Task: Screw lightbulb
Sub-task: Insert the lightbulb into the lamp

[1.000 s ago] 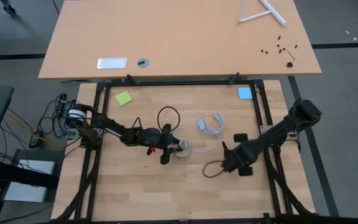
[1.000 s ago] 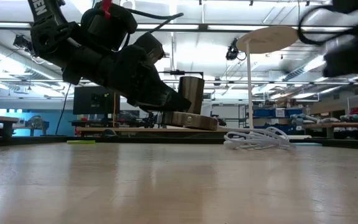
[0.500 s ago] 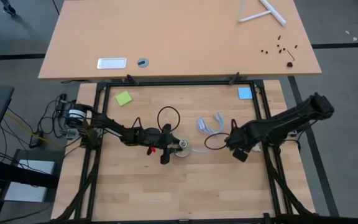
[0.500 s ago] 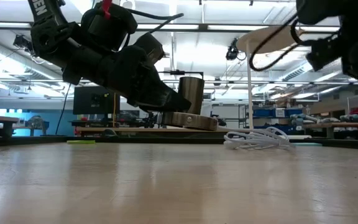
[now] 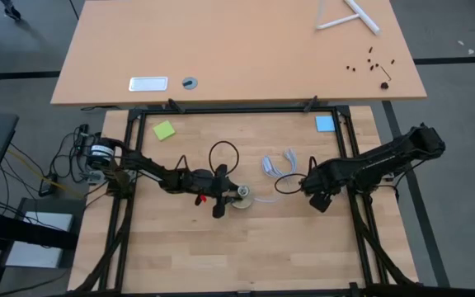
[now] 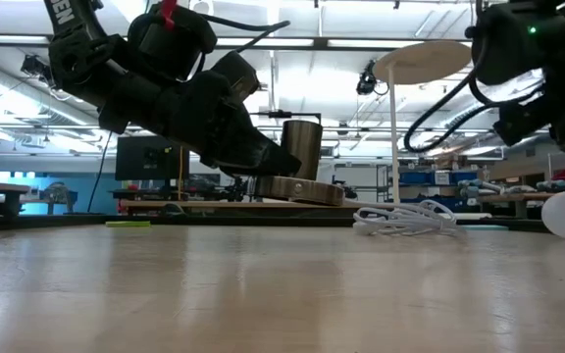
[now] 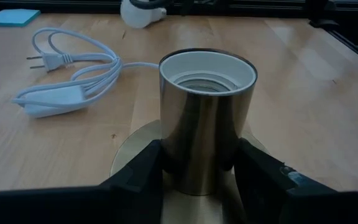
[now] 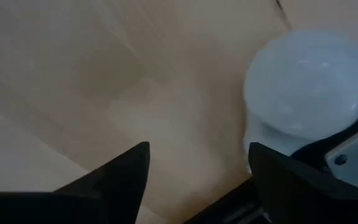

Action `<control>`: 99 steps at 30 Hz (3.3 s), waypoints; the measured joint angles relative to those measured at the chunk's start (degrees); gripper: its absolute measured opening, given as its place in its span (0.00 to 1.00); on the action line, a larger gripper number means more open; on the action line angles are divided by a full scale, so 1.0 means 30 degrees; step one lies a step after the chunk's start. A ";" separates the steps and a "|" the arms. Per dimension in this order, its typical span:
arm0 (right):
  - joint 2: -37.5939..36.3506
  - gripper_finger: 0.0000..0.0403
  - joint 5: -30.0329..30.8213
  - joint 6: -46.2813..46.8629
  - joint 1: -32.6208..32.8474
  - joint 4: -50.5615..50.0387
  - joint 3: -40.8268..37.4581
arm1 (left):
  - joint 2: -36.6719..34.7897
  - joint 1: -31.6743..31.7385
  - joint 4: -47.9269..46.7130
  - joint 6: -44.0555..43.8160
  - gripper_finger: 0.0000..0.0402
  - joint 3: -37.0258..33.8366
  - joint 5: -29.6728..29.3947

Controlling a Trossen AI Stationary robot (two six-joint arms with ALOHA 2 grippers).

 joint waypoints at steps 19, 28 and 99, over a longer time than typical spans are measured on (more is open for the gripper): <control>0.0939 0.75 0.4344 -0.1009 -0.2930 -0.1745 0.1722 | 0.0000 0.0000 0.0036 0.0047 0.40 0.0000 -0.0004; 0.2421 0.81 0.3194 -0.4872 -0.4215 -0.1375 0.1722 | 0.0000 0.0000 0.0022 0.0073 0.40 0.0000 0.0164; 0.5107 0.73 0.8925 -0.7679 0.0762 1.6295 0.9605 | 0.0000 0.0007 0.0582 -0.0918 0.40 0.0219 0.0690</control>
